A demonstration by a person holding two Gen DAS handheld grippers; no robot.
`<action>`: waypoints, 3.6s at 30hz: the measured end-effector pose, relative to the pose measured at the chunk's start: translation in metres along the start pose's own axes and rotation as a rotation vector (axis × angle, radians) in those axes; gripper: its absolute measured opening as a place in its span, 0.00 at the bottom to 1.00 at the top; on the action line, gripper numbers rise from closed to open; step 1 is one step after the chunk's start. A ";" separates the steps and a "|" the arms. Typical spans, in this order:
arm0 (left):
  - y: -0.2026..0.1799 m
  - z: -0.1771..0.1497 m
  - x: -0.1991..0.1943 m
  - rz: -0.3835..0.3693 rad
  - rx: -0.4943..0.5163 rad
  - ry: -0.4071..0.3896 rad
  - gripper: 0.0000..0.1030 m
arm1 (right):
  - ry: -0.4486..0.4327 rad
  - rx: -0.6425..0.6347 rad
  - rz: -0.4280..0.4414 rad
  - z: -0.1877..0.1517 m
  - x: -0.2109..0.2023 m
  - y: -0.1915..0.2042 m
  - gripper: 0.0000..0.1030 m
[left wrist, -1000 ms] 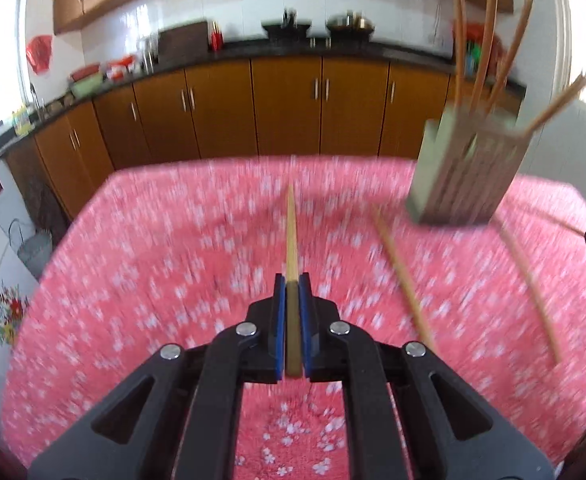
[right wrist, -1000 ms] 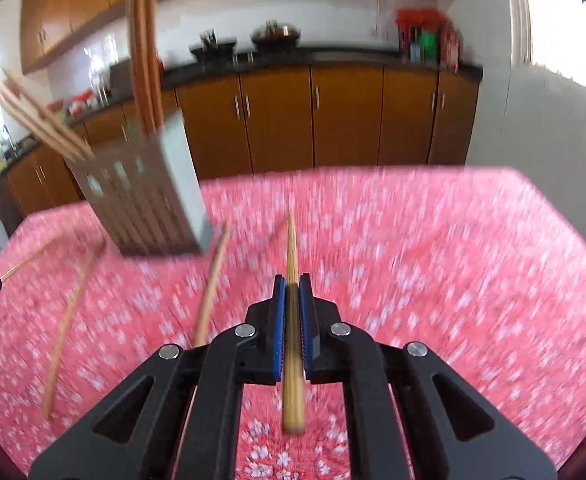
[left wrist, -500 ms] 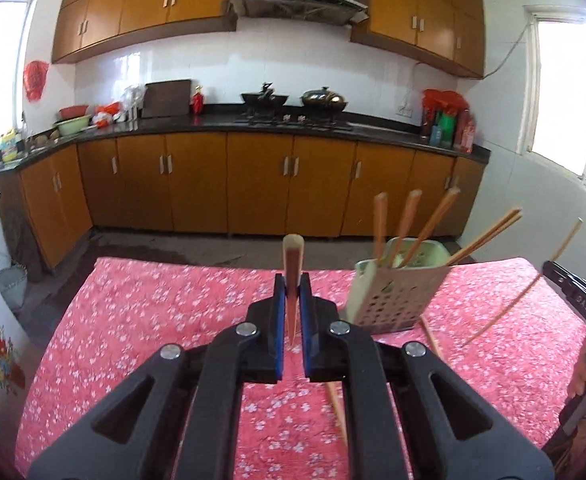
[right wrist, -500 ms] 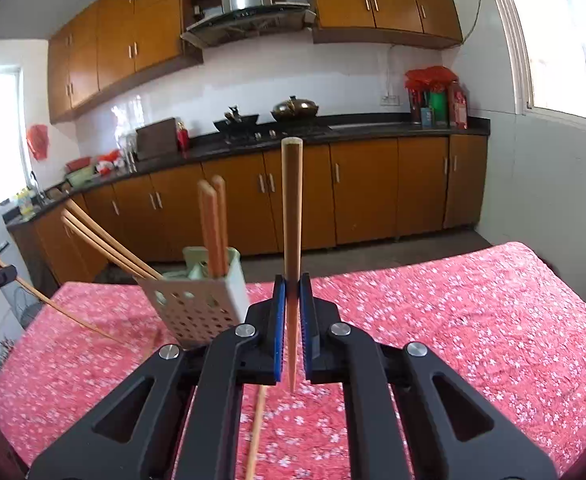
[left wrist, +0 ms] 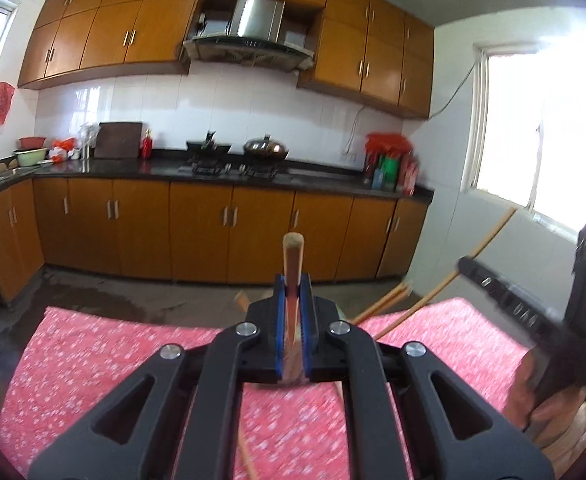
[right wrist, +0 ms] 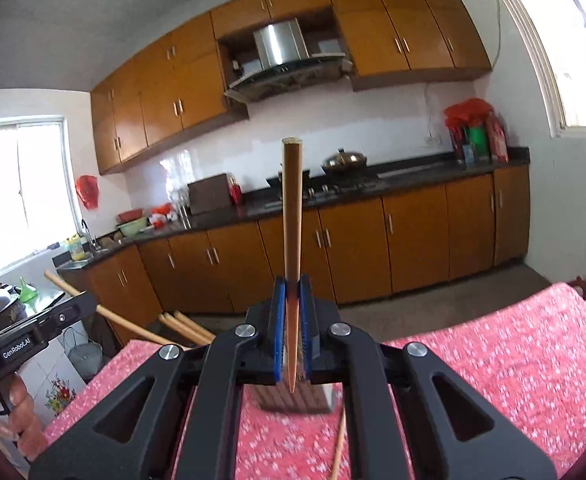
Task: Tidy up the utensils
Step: 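Raise the left tool's chopstick above the holder while the right tool carries its chopstick there, then open the left tool over the holder while the right tool drops its chopstick in, then lower both open tools back to the last chopsticks on the cloth, then close the right tool on a chopstick while the left tool grasps the last chopstick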
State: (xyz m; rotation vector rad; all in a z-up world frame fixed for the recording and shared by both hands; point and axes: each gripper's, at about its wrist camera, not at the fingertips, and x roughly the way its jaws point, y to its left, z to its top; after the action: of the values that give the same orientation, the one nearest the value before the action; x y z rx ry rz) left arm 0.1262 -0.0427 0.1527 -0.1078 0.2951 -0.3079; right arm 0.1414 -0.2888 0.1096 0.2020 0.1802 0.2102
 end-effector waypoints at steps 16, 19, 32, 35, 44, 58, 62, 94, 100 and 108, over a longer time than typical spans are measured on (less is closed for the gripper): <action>-0.004 0.001 0.080 0.057 0.008 0.062 0.08 | 0.032 -0.084 -0.072 -0.010 0.079 0.014 0.08; 0.001 -0.002 0.088 0.056 -0.004 0.078 0.08 | 0.052 -0.068 -0.074 -0.015 0.083 0.009 0.09; 0.037 -0.005 0.038 0.116 -0.059 -0.004 0.25 | 0.016 -0.018 -0.184 -0.005 0.041 -0.028 0.29; 0.060 -0.021 0.020 0.172 -0.076 -0.003 0.27 | 0.068 0.019 -0.237 -0.023 0.035 -0.054 0.29; 0.126 -0.134 0.039 0.327 -0.118 0.290 0.28 | 0.469 0.099 -0.199 -0.148 0.060 -0.091 0.26; 0.076 -0.223 0.079 0.187 -0.101 0.527 0.28 | 0.673 0.012 -0.141 -0.231 0.079 -0.052 0.08; 0.071 -0.232 0.089 0.201 -0.077 0.562 0.28 | 0.656 0.062 -0.188 -0.224 0.082 -0.067 0.08; 0.070 -0.242 0.109 0.200 -0.013 0.603 0.08 | 0.622 0.080 -0.234 -0.212 0.093 -0.094 0.08; 0.116 -0.228 0.142 0.276 -0.079 0.582 0.08 | 0.620 0.046 -0.241 -0.211 0.103 -0.089 0.08; 0.128 -0.221 0.155 0.278 -0.085 0.560 0.09 | 0.618 0.008 -0.263 -0.211 0.122 -0.087 0.08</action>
State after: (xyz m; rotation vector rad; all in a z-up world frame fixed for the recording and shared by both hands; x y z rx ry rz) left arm 0.2373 0.0166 -0.1181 -0.0607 0.8704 -0.0425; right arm 0.2334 -0.3069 -0.1315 0.1143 0.8170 0.0034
